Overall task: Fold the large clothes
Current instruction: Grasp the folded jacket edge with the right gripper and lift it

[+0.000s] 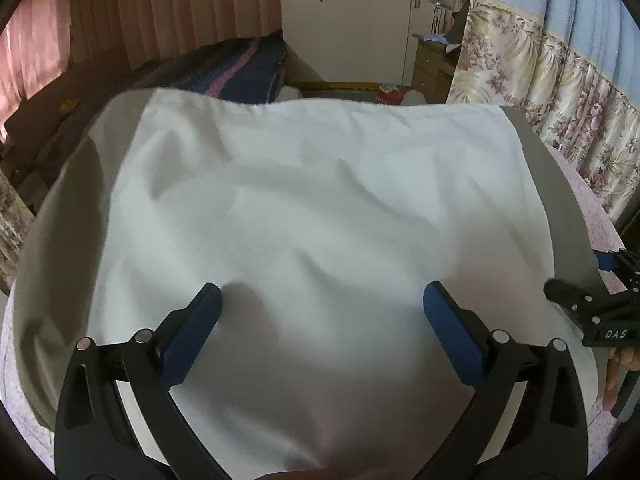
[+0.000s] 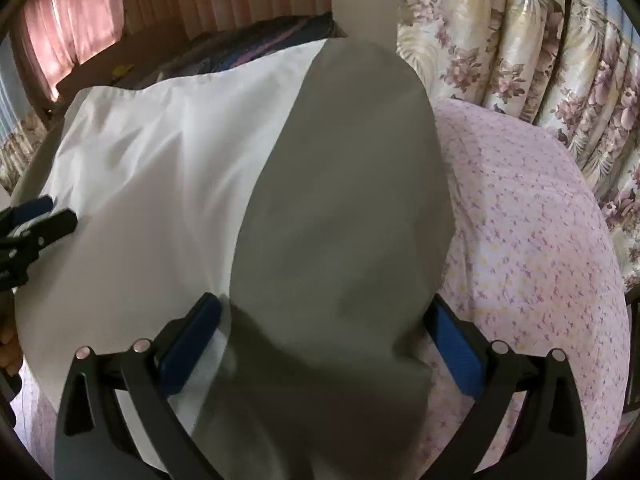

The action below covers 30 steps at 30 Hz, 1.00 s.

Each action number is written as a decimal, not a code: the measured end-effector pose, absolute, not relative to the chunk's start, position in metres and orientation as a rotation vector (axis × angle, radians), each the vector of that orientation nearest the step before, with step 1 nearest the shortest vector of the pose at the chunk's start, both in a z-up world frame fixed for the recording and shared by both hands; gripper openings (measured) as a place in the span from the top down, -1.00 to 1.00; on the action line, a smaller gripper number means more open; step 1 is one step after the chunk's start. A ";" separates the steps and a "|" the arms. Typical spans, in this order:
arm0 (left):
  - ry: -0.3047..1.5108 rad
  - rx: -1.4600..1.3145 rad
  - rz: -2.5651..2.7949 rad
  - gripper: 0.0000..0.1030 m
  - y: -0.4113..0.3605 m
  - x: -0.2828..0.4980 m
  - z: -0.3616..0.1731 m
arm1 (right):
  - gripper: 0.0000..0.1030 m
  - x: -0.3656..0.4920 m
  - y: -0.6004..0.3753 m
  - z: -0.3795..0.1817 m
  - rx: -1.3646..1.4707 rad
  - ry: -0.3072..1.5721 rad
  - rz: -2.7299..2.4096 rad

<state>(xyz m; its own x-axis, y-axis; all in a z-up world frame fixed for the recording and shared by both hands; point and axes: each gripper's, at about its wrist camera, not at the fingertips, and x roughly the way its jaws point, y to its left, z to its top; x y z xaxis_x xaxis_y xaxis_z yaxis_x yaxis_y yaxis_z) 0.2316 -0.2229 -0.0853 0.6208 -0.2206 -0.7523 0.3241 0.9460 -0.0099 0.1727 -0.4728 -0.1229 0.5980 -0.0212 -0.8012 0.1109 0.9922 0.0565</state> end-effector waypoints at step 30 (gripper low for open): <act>0.861 0.102 -0.338 -0.94 -0.182 0.247 -0.063 | 0.84 0.185 -0.364 0.035 0.143 0.744 0.107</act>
